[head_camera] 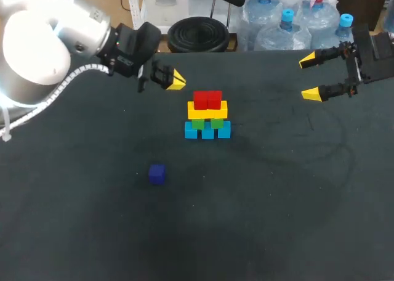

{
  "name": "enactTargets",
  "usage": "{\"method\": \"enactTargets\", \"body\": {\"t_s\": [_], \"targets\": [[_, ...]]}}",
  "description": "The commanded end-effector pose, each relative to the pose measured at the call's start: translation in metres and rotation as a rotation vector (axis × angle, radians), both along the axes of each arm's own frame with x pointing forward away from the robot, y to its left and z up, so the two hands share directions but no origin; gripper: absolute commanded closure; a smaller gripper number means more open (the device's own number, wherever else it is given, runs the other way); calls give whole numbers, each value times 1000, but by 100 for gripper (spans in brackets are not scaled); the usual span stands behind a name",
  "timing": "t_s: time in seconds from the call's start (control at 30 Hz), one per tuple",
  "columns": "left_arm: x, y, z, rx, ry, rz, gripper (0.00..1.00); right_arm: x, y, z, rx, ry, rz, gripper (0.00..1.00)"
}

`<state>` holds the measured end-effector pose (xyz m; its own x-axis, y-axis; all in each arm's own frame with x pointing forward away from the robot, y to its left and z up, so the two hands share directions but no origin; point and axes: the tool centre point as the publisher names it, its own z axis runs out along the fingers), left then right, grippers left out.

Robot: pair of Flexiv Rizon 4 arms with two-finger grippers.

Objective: Place the blue cubes, place green cubes on the blue cubes, place the yellow cubes on the green cubes, then place the red cubes on the yellow cubes, and place purple cube on the red cubes.

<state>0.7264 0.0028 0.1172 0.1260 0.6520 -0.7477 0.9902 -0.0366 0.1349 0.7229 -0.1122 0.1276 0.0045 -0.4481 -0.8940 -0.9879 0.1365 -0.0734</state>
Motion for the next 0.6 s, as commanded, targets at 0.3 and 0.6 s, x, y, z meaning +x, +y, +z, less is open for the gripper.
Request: {"method": "enactTargets", "body": {"t_s": [0.3,0.6], "targets": [[-6,3,-15,-24,5,1,100,0,0,-1,1,-1,0,0],[-3,-7,-24,9,22,-39,100,0,0,-1,1,-1,0,0]]}}
